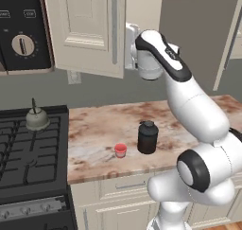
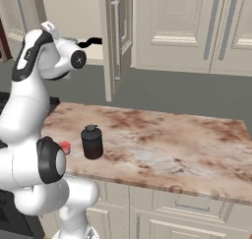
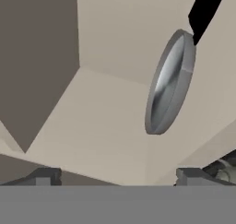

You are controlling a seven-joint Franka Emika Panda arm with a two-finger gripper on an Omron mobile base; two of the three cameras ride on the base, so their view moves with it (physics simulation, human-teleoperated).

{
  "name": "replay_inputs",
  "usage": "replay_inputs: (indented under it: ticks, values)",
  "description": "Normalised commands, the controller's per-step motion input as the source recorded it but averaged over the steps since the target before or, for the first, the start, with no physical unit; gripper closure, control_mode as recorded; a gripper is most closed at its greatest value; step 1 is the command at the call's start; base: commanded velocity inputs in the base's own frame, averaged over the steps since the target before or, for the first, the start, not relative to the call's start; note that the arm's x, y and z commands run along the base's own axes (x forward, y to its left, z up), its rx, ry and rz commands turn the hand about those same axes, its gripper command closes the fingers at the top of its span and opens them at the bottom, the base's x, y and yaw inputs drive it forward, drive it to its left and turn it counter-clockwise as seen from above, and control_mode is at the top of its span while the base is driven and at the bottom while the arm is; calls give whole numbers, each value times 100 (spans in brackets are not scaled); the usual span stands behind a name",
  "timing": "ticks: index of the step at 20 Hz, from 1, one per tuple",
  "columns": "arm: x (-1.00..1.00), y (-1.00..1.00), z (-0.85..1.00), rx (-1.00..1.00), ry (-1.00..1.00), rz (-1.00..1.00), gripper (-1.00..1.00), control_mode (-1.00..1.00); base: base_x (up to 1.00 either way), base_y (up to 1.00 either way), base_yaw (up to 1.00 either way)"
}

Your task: Pick the pan from the cabinet and place it on the stove. Then turn on the stove burner for the pan.

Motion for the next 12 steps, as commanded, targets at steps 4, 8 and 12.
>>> replay_inputs:
  ticks: [4, 8, 12]
  values:
    - [-13, 44, 0, 0, 0, 10, -100, -100, 0, 0, 0]
    - [-40, 55, 0, 0, -2, 11, -100, -100, 0, 0, 0]
    - [-56, 56, 0, 0, -4, 11, -100, -100, 0, 0, 0]
